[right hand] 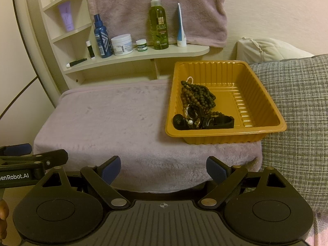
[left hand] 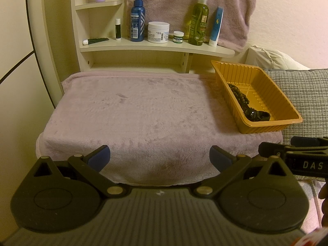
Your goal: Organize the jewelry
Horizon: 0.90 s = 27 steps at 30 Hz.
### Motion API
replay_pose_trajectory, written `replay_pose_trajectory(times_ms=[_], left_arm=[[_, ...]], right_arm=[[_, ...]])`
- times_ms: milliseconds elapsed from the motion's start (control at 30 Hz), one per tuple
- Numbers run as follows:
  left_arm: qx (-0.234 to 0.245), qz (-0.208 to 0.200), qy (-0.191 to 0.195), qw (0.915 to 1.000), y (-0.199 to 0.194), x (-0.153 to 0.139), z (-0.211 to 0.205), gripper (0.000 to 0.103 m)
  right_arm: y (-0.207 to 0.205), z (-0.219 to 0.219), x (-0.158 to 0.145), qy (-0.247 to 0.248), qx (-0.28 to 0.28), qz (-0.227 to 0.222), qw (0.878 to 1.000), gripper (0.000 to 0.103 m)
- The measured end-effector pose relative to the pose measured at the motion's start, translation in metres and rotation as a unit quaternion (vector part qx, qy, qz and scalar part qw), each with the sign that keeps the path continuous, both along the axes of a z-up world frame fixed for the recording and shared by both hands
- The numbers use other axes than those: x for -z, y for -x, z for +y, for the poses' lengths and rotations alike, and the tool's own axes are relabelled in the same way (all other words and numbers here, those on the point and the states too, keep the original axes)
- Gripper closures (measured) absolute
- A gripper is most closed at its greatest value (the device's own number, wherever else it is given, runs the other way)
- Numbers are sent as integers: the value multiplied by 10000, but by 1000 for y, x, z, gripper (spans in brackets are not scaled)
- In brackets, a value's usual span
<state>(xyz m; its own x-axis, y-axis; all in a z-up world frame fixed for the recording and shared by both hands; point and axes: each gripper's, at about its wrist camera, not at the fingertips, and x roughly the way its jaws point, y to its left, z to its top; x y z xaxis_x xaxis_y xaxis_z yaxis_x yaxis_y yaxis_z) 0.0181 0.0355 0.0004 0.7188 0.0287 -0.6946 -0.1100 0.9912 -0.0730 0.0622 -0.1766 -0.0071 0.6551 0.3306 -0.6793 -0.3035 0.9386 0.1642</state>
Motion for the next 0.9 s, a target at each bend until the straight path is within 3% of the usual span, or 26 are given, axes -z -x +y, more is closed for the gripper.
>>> replay_pose_trajectory(times_ms=[900], left_arm=[[-18,-117,111,9999,2,-1,1,1]], right_arm=[[0,0,0,-9,-6,-9,10000,13]])
